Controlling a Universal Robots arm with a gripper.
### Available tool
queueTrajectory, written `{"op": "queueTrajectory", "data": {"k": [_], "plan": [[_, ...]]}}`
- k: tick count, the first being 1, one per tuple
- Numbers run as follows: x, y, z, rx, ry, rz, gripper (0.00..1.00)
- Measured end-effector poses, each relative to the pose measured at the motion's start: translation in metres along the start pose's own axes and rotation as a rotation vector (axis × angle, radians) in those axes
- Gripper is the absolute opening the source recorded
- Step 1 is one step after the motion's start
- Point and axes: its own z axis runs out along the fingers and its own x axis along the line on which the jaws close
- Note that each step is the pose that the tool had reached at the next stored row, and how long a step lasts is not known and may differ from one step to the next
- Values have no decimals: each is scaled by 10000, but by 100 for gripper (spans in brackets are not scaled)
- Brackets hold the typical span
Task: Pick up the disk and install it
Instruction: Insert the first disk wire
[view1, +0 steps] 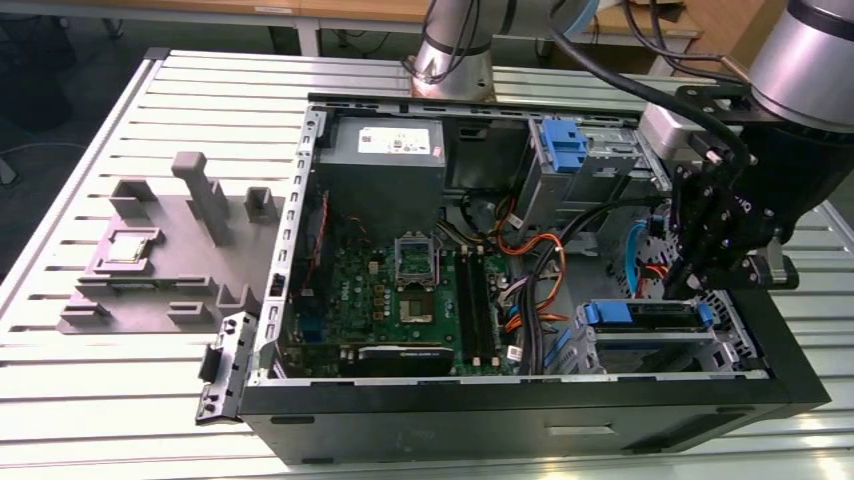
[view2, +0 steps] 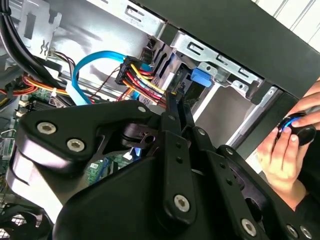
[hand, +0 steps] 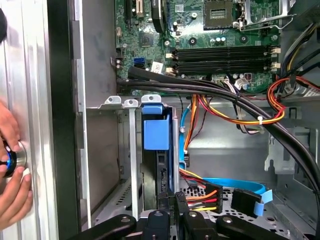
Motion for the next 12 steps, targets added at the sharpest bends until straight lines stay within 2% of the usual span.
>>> {"op": "queueTrajectory", "data": {"k": [1,5,12], "plan": [[13,-1,3,-3,-29,1,17],[50,-3,16,-5,-37,1,17],[51,-4,52,-28,-33,-1,17]]}}
